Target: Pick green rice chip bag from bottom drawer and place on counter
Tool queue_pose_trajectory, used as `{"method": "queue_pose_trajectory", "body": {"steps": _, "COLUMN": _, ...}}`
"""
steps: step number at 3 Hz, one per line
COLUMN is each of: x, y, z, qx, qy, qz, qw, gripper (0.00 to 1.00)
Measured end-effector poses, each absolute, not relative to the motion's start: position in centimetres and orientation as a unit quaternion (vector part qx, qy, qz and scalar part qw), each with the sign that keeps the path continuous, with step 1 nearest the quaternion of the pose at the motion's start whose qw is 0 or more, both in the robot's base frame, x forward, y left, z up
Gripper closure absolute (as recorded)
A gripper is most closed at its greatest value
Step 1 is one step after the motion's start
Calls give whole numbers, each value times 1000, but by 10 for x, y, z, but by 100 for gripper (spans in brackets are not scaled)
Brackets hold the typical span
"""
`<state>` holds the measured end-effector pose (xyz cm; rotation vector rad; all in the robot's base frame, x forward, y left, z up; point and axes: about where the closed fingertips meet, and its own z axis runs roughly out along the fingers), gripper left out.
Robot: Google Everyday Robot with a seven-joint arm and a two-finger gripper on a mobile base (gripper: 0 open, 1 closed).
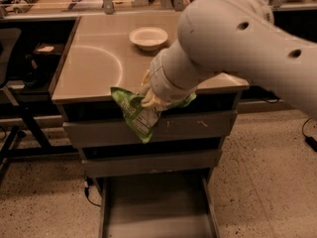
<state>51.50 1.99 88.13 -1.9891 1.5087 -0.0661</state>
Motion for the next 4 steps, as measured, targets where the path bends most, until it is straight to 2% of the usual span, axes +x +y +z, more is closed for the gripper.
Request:
{"method": "queue_pose_trajectory", "body": {"steps": 1, "x": 543, "y": 20, "z": 932, "qx": -752, "qy": 564, "qz": -43, "qw": 339, "gripper": 100}}
{"method": "queue_pose_trajectory", "body": {"steps": 2, "x": 543, "y": 20, "z": 932, "qx": -752, "qy": 564, "qz": -43, "qw": 339, "gripper": 100}}
{"method": "queue_pose_trajectory", "body": {"steps": 4, "x": 614, "y": 31, "z": 938, "qx": -748, "qy": 562, "qz": -14, "qw": 351, "gripper": 100}}
